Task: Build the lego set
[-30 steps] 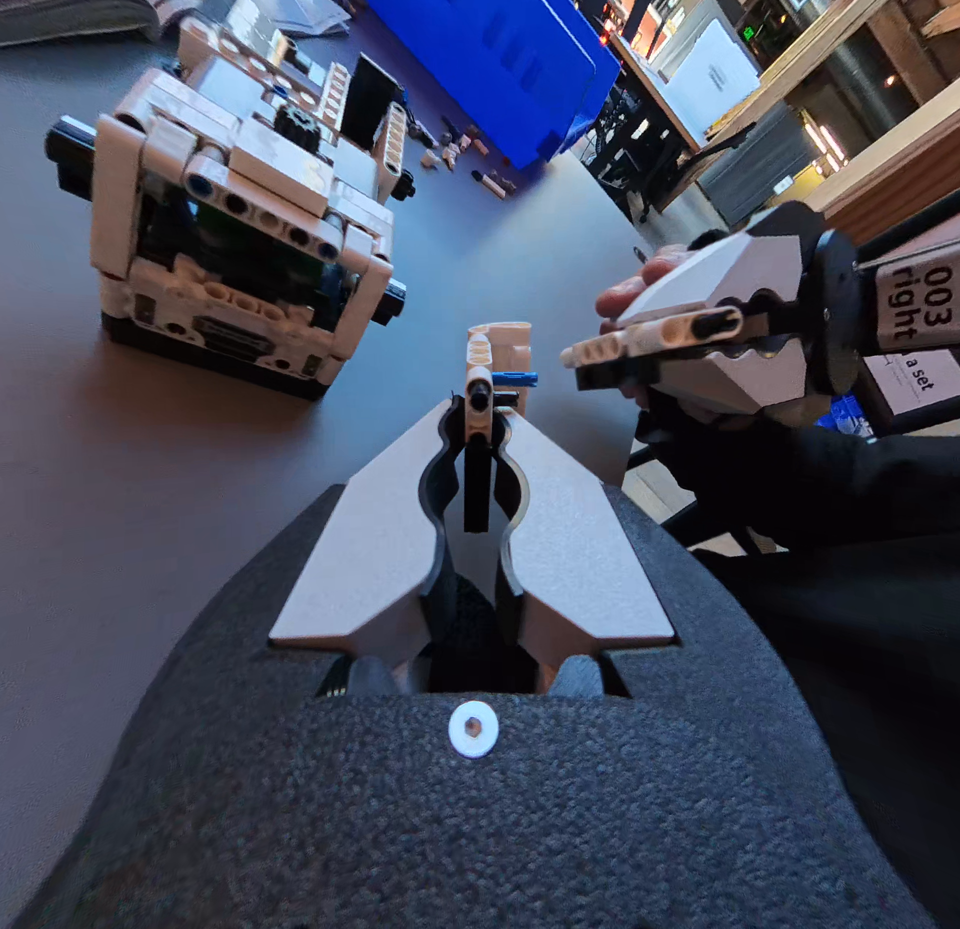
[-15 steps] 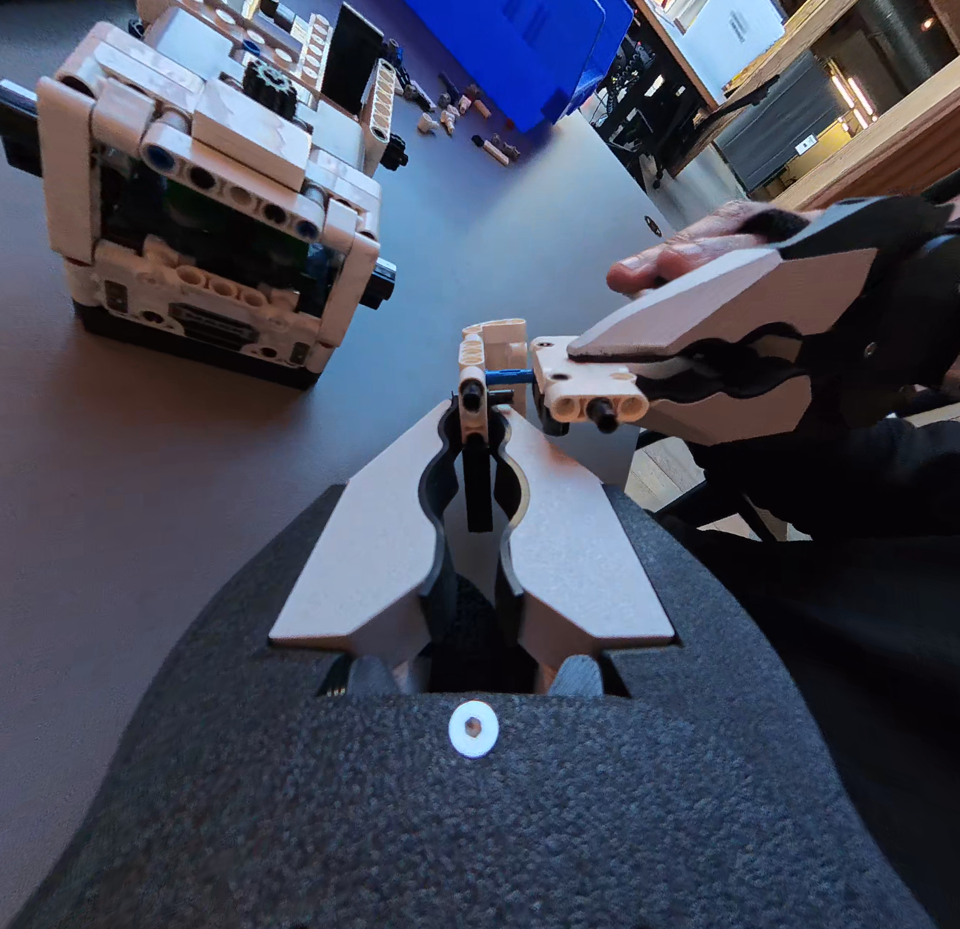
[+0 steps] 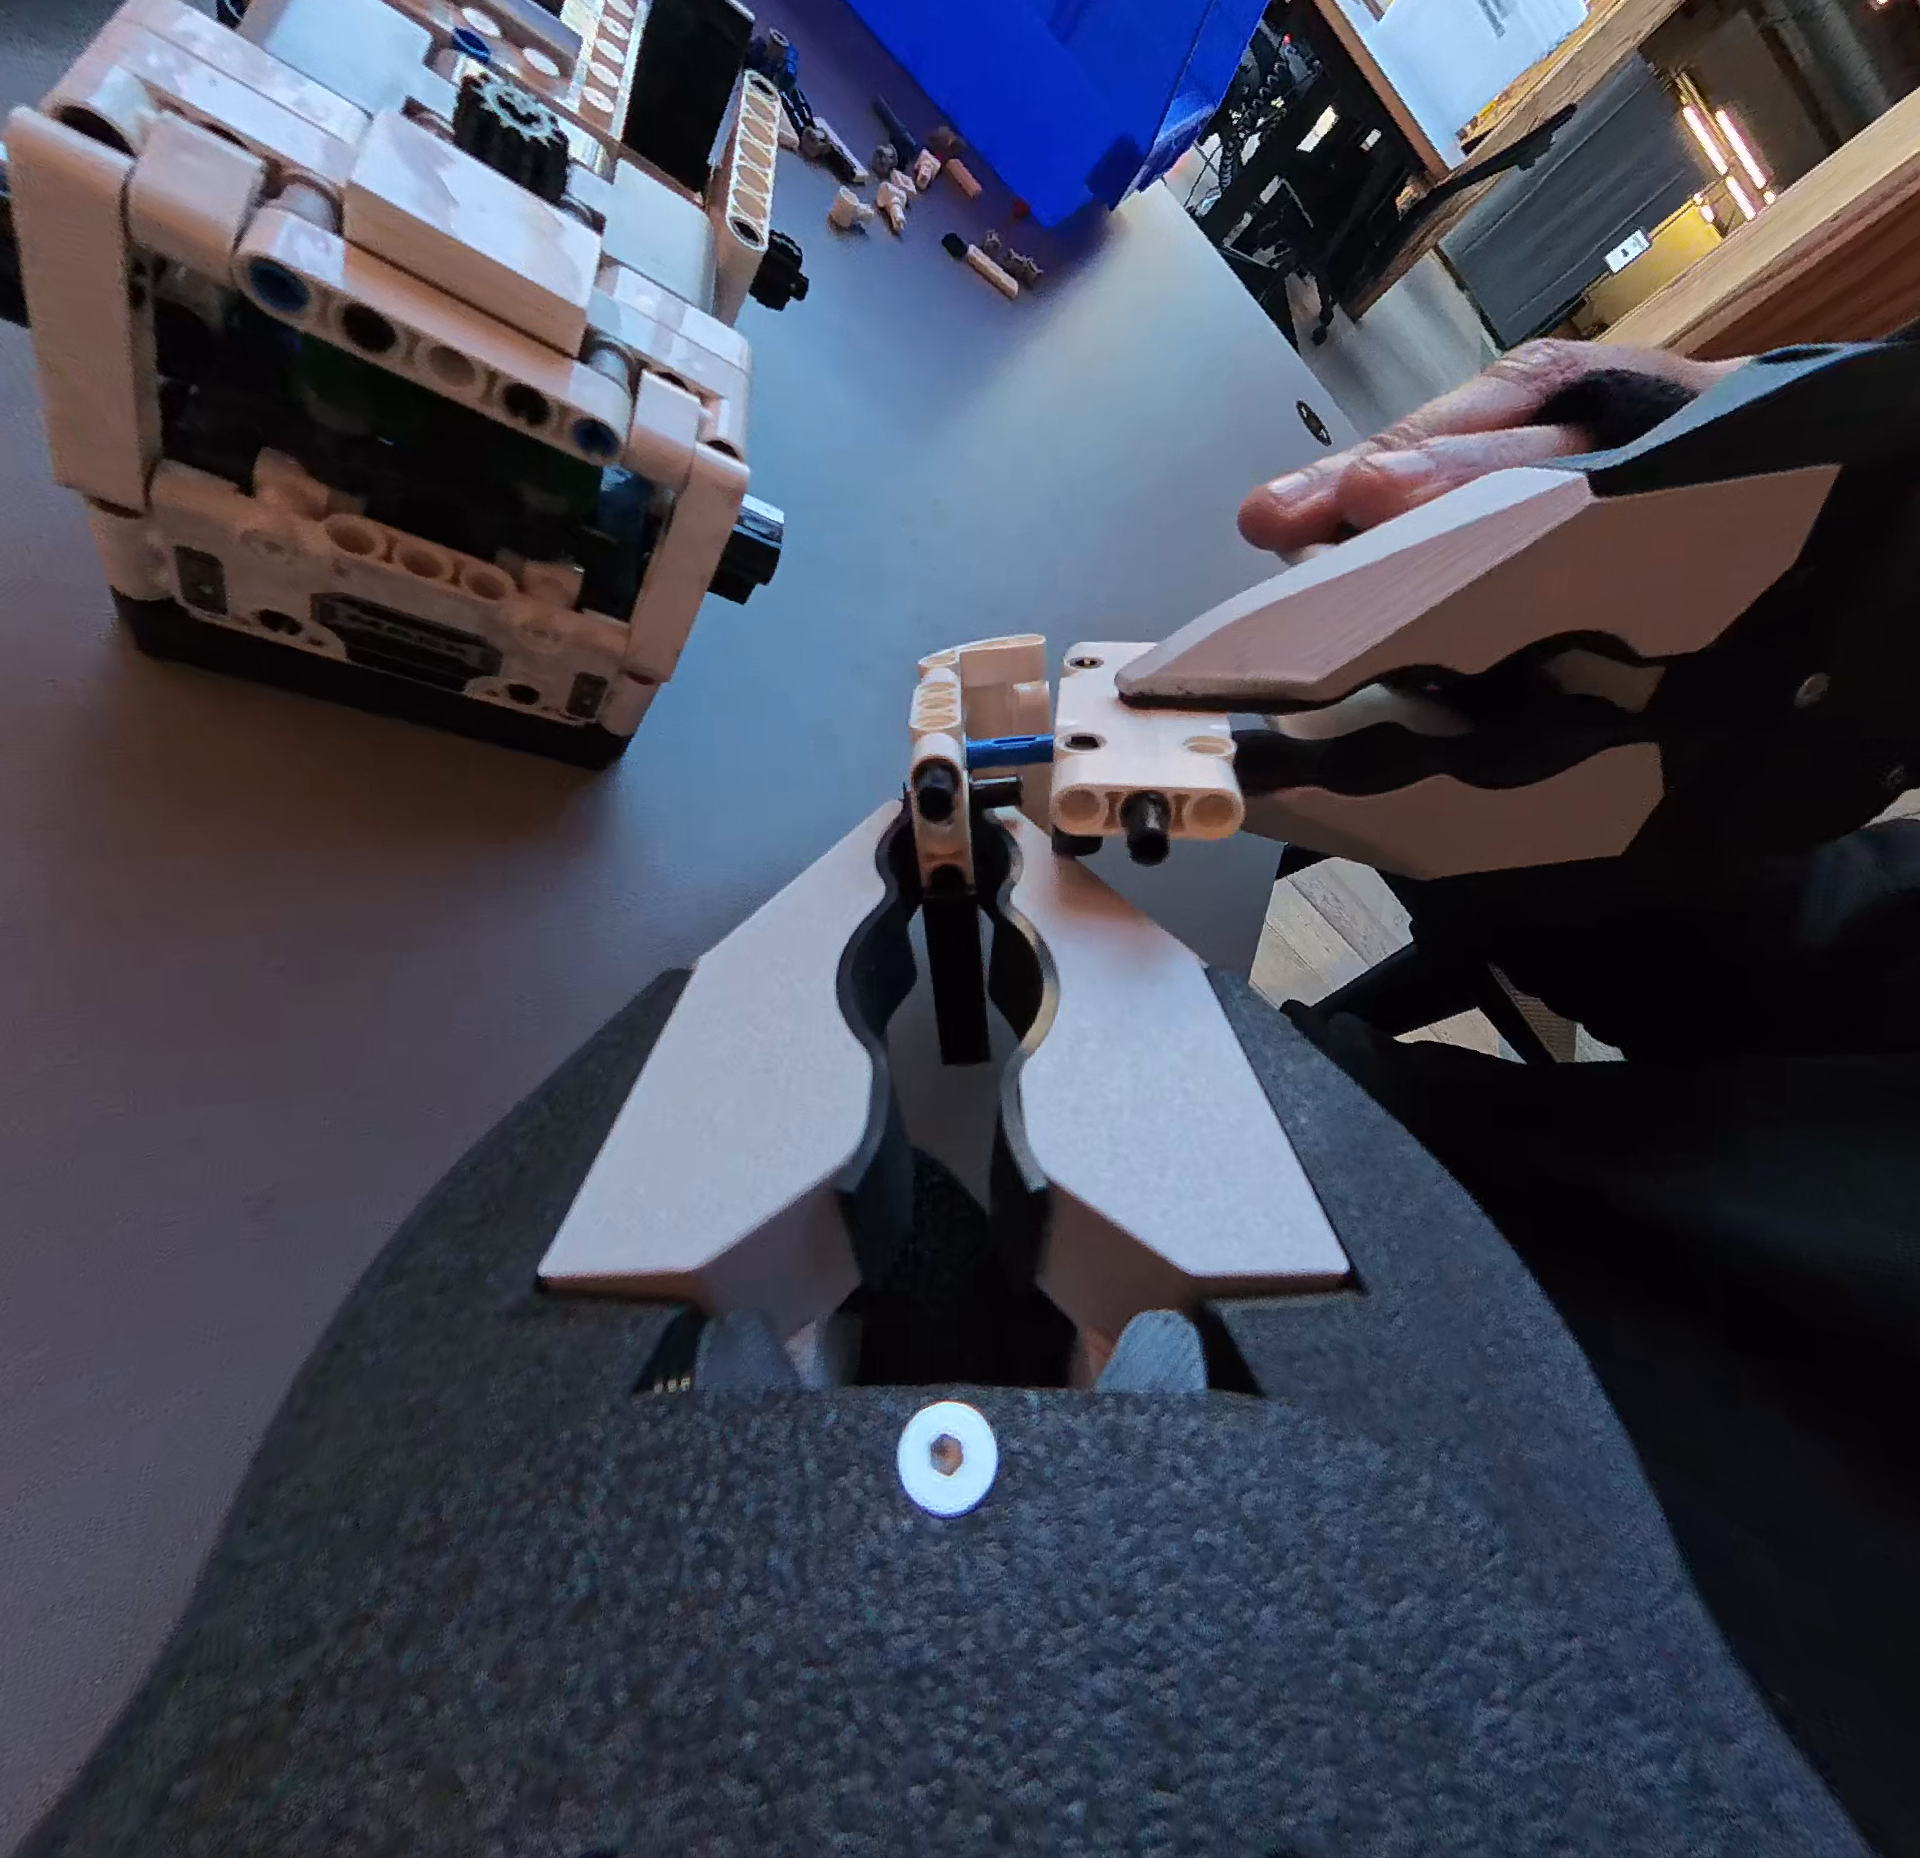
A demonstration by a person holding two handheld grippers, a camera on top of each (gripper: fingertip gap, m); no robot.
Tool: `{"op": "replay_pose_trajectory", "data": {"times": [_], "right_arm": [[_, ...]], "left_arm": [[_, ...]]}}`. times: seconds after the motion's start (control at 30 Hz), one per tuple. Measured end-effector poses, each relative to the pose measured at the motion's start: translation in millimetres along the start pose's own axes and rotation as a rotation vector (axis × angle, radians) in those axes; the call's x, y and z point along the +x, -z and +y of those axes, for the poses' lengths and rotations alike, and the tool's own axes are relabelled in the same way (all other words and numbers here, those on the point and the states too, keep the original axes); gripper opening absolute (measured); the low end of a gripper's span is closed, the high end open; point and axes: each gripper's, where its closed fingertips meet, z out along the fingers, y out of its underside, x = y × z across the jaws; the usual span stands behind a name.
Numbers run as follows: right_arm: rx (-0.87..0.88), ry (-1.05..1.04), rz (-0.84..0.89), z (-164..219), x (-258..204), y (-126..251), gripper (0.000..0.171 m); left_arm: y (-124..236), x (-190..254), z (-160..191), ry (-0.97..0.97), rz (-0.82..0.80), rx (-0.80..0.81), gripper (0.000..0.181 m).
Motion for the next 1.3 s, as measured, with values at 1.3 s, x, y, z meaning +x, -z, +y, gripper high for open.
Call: {"op": "replay_pose_trajectory", "data": {"times": [1.3], "right_arm": [[0.120,-0.205,-0.024,3,-8,3,0.007]], "left_arm": [[-2,8,8,-0.054,0.017,-0.043,0.007]]}}
